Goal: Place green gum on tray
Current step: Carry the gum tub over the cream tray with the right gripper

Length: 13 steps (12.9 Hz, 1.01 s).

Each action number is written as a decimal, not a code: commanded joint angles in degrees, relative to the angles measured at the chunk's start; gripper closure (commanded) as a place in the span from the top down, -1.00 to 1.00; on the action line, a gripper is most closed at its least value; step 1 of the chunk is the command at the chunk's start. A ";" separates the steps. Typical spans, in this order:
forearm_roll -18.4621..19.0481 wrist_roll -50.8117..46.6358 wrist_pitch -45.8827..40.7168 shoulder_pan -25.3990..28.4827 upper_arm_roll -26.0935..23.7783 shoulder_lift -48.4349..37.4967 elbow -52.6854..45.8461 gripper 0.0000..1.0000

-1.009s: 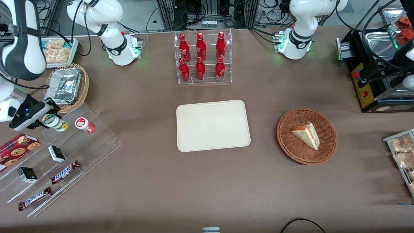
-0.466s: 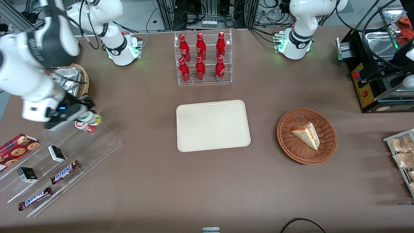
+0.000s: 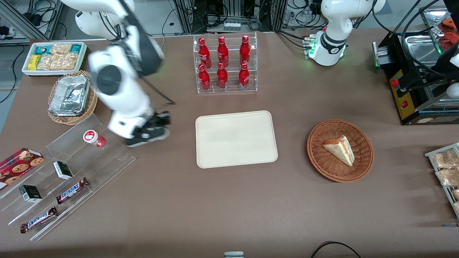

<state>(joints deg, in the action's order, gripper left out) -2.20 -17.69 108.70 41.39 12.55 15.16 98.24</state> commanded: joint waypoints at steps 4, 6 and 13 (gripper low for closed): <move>-0.88 -29.48 8.77 7.91 -3.92 22.09 -18.79 -1.00; -0.71 -33.72 12.75 8.53 -5.95 24.56 -18.44 -1.00; -1.06 -36.63 18.30 8.97 -7.80 28.17 -17.30 -1.00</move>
<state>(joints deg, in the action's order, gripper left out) -2.24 -53.18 126.39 50.50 5.49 41.67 82.63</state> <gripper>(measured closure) 0.410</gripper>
